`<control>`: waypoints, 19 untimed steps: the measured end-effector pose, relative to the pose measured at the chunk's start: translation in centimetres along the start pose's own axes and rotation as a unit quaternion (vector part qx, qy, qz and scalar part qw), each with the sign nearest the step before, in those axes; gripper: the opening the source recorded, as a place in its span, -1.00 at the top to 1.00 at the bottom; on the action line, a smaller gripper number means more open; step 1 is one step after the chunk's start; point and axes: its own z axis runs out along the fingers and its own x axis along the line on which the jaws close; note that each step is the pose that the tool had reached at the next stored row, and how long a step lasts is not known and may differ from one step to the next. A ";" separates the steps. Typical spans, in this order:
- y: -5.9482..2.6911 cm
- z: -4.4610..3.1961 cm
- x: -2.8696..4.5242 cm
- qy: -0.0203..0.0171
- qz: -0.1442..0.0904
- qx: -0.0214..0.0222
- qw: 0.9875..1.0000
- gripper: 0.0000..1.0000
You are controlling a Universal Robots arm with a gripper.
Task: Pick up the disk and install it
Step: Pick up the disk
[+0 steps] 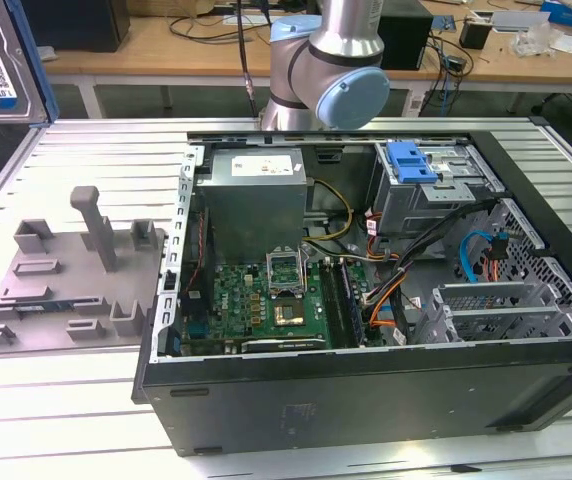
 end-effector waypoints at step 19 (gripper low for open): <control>-0.99 0.04 1.39 -0.016 0.000 0.000 1.000 0.26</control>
